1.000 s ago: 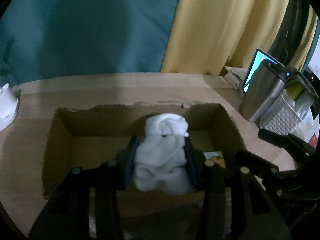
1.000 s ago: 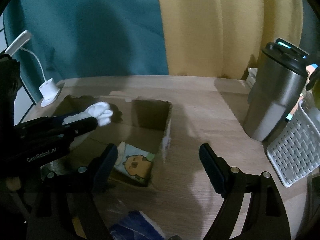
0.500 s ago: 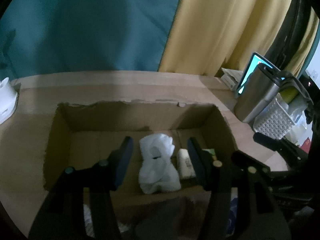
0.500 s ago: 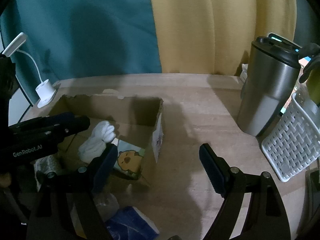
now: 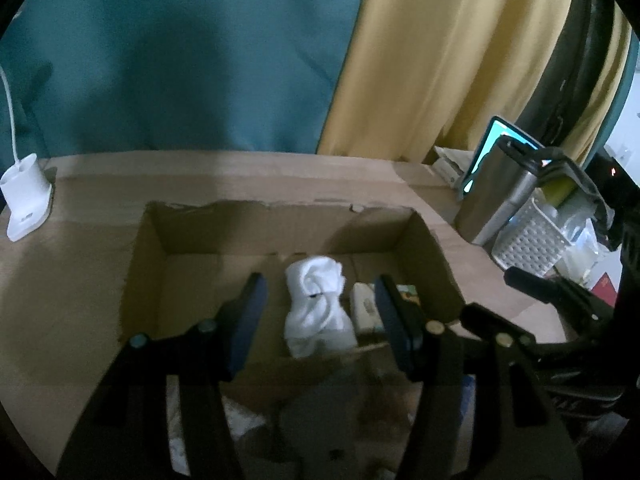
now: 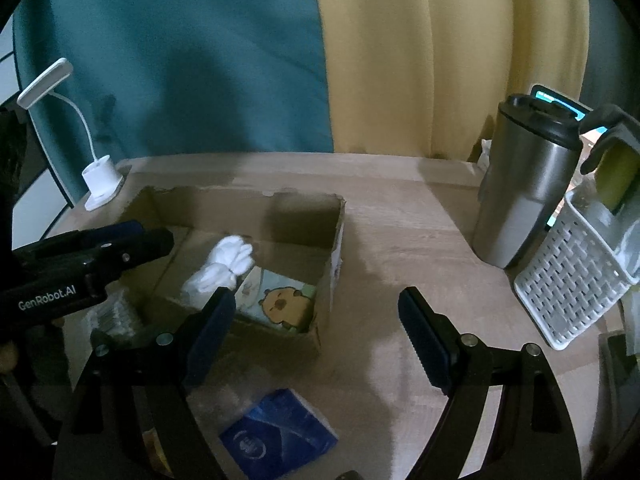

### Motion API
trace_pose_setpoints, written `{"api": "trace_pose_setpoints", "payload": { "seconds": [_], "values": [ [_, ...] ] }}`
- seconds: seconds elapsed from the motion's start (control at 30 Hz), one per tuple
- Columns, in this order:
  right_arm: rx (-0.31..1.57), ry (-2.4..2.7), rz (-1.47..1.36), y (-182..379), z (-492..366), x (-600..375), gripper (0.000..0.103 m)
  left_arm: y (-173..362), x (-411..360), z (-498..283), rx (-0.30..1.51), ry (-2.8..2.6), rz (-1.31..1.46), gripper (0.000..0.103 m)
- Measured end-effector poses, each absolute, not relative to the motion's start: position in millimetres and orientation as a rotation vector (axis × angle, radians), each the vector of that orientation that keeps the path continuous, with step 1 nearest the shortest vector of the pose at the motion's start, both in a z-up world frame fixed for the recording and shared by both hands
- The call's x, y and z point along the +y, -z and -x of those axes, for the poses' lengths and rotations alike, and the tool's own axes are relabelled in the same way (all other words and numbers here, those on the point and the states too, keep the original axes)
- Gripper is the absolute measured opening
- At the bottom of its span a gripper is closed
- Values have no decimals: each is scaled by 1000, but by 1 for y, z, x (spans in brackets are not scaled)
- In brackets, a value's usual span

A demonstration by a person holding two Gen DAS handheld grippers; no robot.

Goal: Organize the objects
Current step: 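Open the left gripper to drop the white sock into the cardboard box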

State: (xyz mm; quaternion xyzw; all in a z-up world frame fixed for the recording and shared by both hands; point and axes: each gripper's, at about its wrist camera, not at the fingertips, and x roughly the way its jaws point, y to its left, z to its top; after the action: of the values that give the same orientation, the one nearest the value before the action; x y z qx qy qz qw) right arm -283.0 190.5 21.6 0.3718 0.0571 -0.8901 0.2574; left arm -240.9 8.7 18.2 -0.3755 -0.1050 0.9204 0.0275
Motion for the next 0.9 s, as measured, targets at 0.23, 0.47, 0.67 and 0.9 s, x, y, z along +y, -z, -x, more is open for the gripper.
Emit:
{"api": "trace_pose_setpoints", "payload": {
  "seconds": [0.23,0.47,0.67,0.9],
  "values": [
    [166,2426,-988,-28,266,192,86,-23,7,223,-323,-2847,1142,58],
    [173,2433,-971,-33,252,193,86,-26,6,205,-315,-2856,1135,58],
    [178,2436,-966,-35,241,195,86,-26,7,198,-313,-2858,1134,58],
    [190,2428,-956,-35,229,192,86,-23,7,178,-303,-2858,1142,59]
  ]
}}
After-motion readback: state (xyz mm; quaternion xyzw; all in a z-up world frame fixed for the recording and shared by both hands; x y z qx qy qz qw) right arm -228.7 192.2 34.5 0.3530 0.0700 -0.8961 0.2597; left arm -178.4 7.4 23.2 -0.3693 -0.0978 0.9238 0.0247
